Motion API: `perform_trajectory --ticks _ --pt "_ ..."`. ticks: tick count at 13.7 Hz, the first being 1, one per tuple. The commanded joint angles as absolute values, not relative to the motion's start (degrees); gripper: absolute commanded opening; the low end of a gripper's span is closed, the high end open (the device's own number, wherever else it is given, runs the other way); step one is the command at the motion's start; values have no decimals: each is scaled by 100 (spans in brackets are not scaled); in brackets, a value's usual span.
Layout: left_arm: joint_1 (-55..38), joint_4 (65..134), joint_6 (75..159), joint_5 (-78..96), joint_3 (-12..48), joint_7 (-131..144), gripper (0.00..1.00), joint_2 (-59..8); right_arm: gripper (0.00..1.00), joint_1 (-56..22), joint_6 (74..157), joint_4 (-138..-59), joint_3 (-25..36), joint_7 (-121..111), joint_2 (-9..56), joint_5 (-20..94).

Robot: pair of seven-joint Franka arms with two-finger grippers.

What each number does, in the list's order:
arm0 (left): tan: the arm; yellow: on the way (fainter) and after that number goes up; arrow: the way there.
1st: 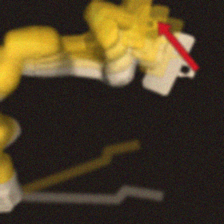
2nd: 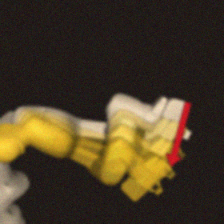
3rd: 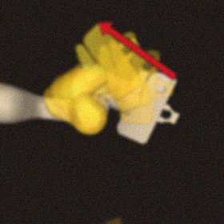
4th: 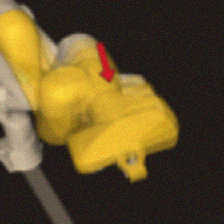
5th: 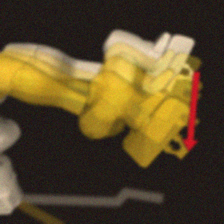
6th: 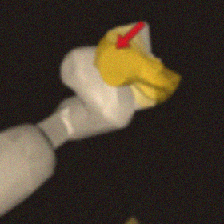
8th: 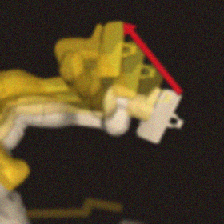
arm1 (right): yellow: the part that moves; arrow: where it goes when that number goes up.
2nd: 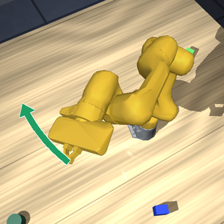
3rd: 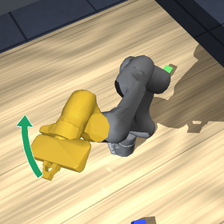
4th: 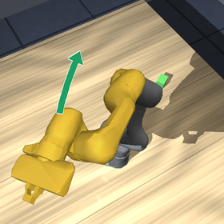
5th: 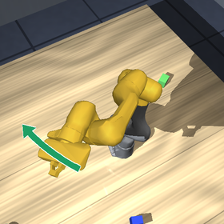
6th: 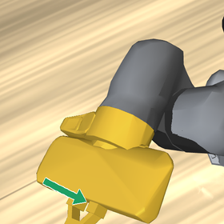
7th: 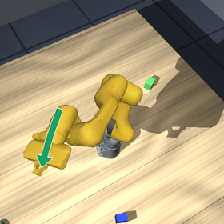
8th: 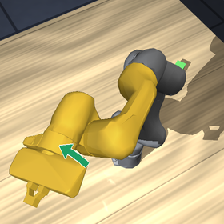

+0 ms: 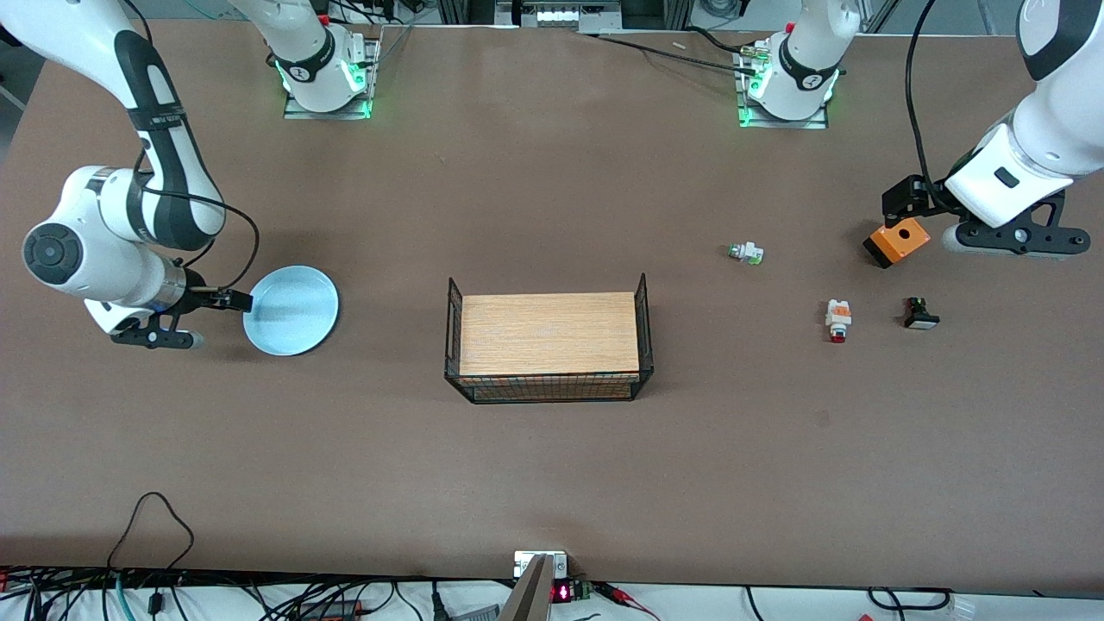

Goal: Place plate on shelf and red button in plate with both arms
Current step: 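Grip the rim of the light blue plate with the right gripper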

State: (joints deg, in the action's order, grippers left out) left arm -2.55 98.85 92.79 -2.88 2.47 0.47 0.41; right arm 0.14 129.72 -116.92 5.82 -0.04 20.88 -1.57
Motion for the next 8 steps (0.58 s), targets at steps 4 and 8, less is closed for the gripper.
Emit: perform_trajectory --ticks 4,8 --pt "-273 9782 9141 -246 237 26 100 62 97 114 13781 -12103 527 -35 2452 -246" --pt "-272 9782 9141 -246 237 26 100 62 43 97 13773 -12103 527 -227 2531 -264"
